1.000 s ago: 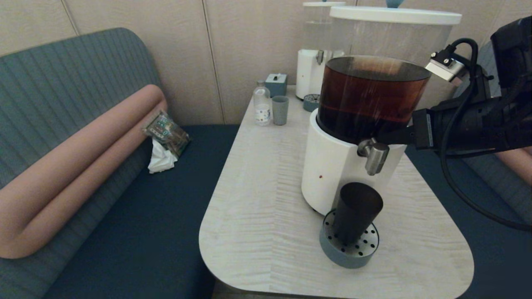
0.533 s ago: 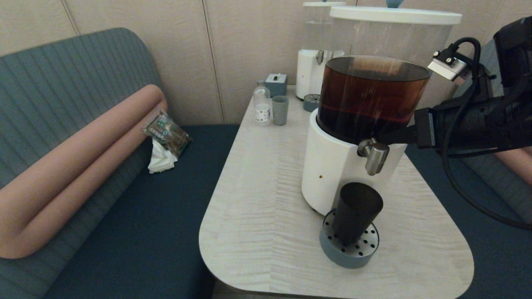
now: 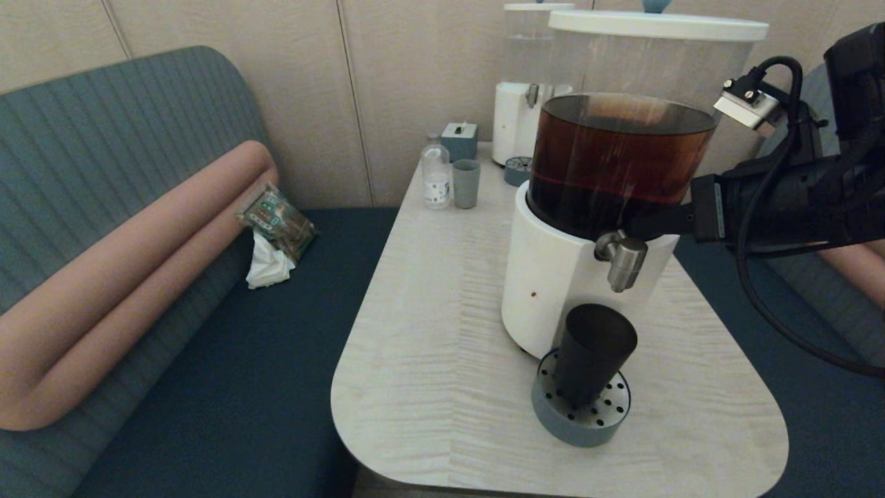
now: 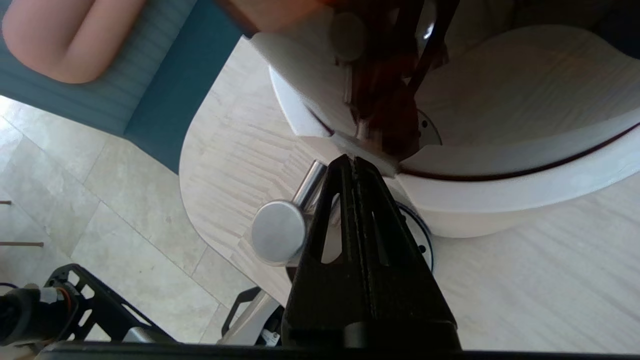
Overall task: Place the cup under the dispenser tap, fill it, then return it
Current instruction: Turn on the faucet
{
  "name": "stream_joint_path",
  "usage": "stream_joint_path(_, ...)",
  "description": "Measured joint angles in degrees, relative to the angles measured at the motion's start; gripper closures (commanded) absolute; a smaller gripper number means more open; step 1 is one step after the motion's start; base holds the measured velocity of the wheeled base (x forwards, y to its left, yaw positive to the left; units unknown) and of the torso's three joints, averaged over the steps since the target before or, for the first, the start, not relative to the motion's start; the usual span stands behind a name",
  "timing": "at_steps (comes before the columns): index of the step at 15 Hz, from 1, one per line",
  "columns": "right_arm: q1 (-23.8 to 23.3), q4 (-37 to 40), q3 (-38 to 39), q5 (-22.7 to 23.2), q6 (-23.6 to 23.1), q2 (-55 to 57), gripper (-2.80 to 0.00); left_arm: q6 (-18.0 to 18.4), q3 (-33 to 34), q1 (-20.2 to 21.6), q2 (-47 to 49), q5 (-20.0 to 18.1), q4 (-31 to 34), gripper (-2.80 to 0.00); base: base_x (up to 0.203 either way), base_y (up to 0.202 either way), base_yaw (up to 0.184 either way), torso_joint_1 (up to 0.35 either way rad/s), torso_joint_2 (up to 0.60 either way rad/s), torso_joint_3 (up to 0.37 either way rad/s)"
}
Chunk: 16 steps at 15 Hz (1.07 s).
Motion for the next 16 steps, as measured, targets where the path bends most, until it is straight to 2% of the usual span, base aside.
stream_joint_path(3, 0.00, 0.59, -1.58, -0.68, -0.52, 0.75, 0.00, 0.00, 0.00, 0.00, 0.00, -0.01, 0.00, 0.00, 0.000, 0.000, 0.000, 0.000, 0.00, 0.000)
stream_joint_path(10, -0.11, 9.16, -9.25, -4.91, -3.42, 2.64, 0.00, -0.02, 0.00, 0.00, 0.00, -0.01, 0.02, 0.00, 0.000, 0.000, 0.000, 0.000, 0.00, 0.000)
stream_joint_path(16, 0.64, 9.48, -10.00, -4.87, -3.61, 4.33, 0.00, 0.00, 0.00, 0.00, 0.00, -0.01, 0.00, 0.00, 0.000, 0.000, 0.000, 0.000, 0.00, 0.000)
